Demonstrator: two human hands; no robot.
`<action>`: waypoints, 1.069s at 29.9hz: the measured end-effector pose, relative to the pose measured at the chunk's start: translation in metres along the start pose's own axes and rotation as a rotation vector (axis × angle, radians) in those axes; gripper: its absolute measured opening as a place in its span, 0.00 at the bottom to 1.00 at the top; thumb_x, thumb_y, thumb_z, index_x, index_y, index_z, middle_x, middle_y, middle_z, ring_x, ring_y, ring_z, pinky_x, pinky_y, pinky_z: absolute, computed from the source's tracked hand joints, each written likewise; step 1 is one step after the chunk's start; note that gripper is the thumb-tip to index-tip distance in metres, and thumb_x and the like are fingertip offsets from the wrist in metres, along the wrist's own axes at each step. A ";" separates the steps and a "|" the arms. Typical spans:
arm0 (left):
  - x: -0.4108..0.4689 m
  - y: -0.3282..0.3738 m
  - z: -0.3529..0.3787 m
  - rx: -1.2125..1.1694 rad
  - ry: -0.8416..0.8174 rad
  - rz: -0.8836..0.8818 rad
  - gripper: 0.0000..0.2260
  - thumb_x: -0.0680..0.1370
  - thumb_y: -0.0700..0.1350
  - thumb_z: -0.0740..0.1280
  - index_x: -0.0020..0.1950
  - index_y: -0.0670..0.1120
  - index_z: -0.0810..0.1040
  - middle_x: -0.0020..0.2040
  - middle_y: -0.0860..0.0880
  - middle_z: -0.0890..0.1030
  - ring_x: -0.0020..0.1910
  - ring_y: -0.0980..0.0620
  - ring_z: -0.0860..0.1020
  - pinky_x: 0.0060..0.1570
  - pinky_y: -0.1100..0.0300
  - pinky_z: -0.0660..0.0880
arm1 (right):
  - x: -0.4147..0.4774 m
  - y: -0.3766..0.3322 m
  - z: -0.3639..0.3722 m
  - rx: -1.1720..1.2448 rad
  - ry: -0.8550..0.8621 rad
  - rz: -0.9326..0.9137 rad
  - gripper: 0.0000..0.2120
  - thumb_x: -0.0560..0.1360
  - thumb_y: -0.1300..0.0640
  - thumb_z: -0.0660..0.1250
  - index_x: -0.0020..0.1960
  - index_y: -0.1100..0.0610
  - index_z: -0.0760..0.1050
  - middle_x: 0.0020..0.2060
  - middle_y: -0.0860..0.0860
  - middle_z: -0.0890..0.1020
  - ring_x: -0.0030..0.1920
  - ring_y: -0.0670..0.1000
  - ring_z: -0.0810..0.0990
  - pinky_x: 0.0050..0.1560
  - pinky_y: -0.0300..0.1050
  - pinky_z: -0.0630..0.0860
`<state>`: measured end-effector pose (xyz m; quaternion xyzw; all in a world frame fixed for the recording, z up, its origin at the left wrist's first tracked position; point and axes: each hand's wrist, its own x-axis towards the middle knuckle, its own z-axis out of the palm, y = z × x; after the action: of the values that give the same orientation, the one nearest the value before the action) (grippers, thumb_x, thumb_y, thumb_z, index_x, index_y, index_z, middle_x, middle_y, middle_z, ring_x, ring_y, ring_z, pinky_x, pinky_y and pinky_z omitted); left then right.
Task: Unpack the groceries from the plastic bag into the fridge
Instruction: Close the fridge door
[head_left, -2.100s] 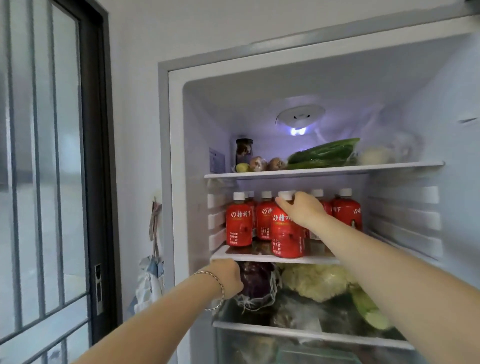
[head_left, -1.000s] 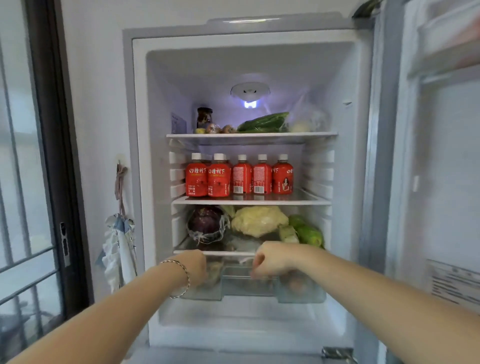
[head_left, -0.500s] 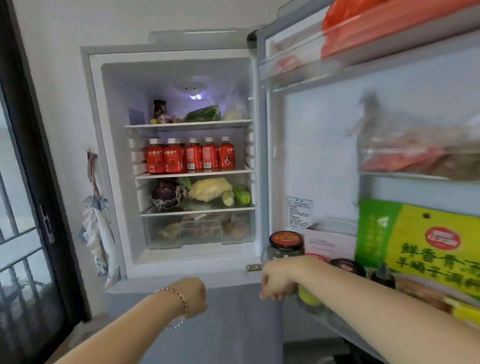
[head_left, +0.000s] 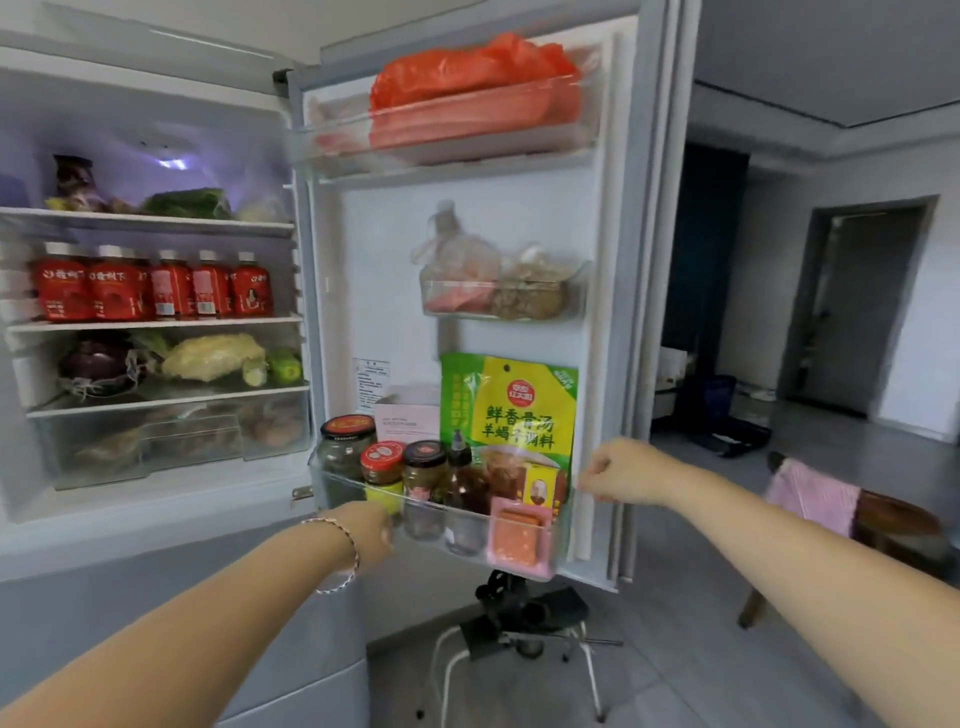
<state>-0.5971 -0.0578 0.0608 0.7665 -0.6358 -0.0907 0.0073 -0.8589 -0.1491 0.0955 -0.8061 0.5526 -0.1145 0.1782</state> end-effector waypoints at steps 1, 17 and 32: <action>-0.001 0.011 0.001 -0.012 0.011 0.018 0.14 0.78 0.39 0.56 0.60 0.39 0.75 0.51 0.41 0.79 0.46 0.48 0.75 0.48 0.59 0.72 | -0.006 0.018 -0.009 0.020 0.034 0.037 0.12 0.75 0.55 0.64 0.34 0.57 0.72 0.33 0.56 0.72 0.37 0.50 0.70 0.32 0.41 0.65; -0.029 0.047 0.031 0.014 0.044 -0.319 0.14 0.76 0.41 0.57 0.55 0.39 0.79 0.48 0.43 0.81 0.41 0.49 0.74 0.47 0.59 0.74 | 0.057 0.100 -0.021 0.684 0.166 -0.108 0.30 0.79 0.49 0.60 0.76 0.56 0.55 0.73 0.52 0.65 0.72 0.54 0.65 0.71 0.53 0.63; -0.130 -0.017 0.066 -0.090 0.054 -0.602 0.11 0.76 0.42 0.59 0.52 0.43 0.80 0.50 0.44 0.84 0.47 0.49 0.81 0.49 0.64 0.74 | -0.034 0.002 0.056 -0.109 0.583 -1.118 0.31 0.71 0.45 0.69 0.70 0.46 0.61 0.71 0.61 0.59 0.69 0.63 0.64 0.65 0.55 0.60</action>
<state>-0.6133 0.0790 0.0103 0.9215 -0.3749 -0.0962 0.0309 -0.8514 -0.1091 0.0440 -0.9166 0.0787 -0.3769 -0.1079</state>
